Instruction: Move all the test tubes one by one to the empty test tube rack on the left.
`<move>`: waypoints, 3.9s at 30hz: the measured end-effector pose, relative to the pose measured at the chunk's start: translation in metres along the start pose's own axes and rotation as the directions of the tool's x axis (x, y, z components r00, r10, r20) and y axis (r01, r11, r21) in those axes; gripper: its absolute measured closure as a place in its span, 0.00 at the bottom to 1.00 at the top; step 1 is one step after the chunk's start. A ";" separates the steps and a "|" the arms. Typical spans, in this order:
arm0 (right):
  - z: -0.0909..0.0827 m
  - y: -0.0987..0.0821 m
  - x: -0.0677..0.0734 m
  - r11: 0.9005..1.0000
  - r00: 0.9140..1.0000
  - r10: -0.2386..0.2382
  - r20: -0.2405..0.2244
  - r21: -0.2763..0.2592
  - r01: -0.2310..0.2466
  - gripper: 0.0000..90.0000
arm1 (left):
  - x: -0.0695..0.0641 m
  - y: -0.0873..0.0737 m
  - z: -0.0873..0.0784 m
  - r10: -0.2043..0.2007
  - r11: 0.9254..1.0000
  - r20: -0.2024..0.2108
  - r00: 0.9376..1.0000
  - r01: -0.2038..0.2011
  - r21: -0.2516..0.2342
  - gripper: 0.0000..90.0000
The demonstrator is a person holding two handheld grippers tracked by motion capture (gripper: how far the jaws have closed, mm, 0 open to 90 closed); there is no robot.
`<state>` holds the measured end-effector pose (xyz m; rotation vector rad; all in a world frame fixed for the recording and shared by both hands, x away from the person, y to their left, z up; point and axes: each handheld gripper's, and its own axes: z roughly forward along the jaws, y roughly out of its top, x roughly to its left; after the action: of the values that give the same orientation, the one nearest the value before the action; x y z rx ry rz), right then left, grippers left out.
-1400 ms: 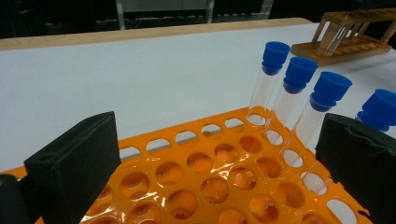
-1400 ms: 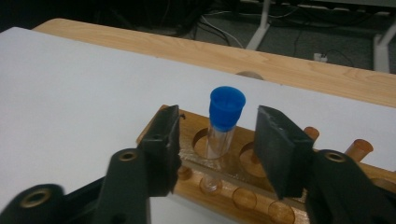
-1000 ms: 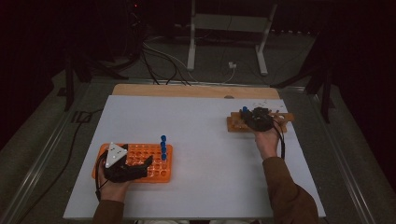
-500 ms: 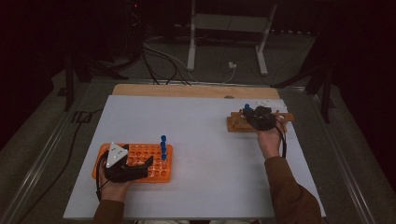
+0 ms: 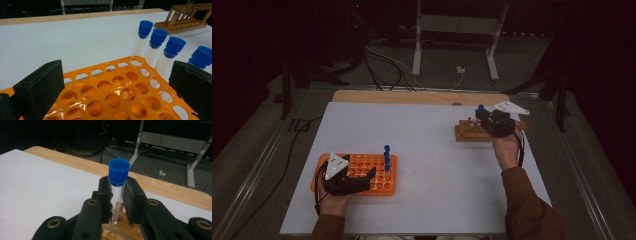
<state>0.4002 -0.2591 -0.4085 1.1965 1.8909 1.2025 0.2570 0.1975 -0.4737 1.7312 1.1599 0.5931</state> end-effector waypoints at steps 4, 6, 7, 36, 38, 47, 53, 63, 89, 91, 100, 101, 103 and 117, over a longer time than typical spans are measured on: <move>-0.006 0.004 0.003 1.000 1.000 -0.008 -0.029 -0.013 0.008 0.85 | 0.000 0.000 0.000 0.000 1.000 0.002 1.000 0.000 -0.002 0.00; -0.008 0.006 0.006 1.000 0.999 -0.017 -0.043 -0.016 0.016 0.85 | 0.000 0.000 0.000 0.000 1.000 0.003 1.000 0.000 -0.002 0.00; -0.009 0.006 0.007 1.000 0.998 -0.016 -0.054 -0.016 0.015 0.85 | 0.000 0.000 0.000 -0.001 1.000 0.003 1.000 0.001 -0.003 0.00; -0.013 0.003 0.064 0.999 0.955 -0.049 -0.293 0.004 0.052 0.85 | -0.011 0.011 -0.010 0.010 0.999 0.046 0.999 -0.008 -0.044 0.01; -0.013 0.003 0.067 0.998 0.951 -0.054 -0.304 0.012 0.060 0.85 | -0.015 0.015 -0.012 0.019 0.998 0.058 0.998 -0.016 -0.054 0.01; -0.014 0.006 0.084 0.996 0.925 -0.062 -0.374 0.038 0.082 0.85 | -0.035 0.040 -0.006 0.066 0.995 0.096 0.993 -0.059 -0.077 0.01; -0.018 0.012 0.098 0.994 0.907 -0.077 -0.415 0.042 0.103 0.85 | -0.056 0.058 0.004 0.110 0.991 0.140 0.984 -0.098 -0.092 0.01; -0.023 0.024 0.121 0.994 0.861 -0.068 -0.504 0.044 0.104 0.85 | -0.089 0.077 0.027 0.174 0.984 0.191 0.966 -0.164 -0.064 0.04; -0.033 0.031 0.149 0.990 0.808 -0.095 -0.581 0.032 0.139 0.84 | -0.112 0.085 0.049 0.228 0.973 0.228 0.946 -0.212 -0.093 0.86; -0.033 0.031 0.148 0.990 0.806 -0.095 -0.584 0.029 0.138 0.79 | -0.112 0.085 0.048 0.228 0.973 0.227 0.947 -0.212 -0.092 0.86; -0.035 0.029 0.126 0.997 0.840 -0.056 -0.539 0.021 0.079 0.28 | -0.101 0.084 0.043 0.186 0.981 0.221 0.957 -0.168 -0.096 0.86; -0.035 0.028 0.122 0.997 0.851 -0.052 -0.522 0.023 0.075 0.25 | -0.100 0.084 0.041 0.181 0.982 0.221 0.958 -0.163 -0.098 0.86; -0.035 0.025 0.114 0.997 0.874 -0.048 -0.483 0.031 0.072 0.19 | -0.098 0.082 0.039 0.173 0.983 0.226 0.959 -0.154 -0.102 0.86; -0.038 0.002 0.076 0.998 0.934 -0.005 -0.357 0.055 0.026 0.09 | -0.083 0.063 0.019 0.168 0.985 0.246 0.954 -0.151 -0.087 0.86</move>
<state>0.3378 -0.2039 -0.3924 1.0422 2.2075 1.4428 0.2638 0.1078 -0.4174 1.7942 0.8184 0.4846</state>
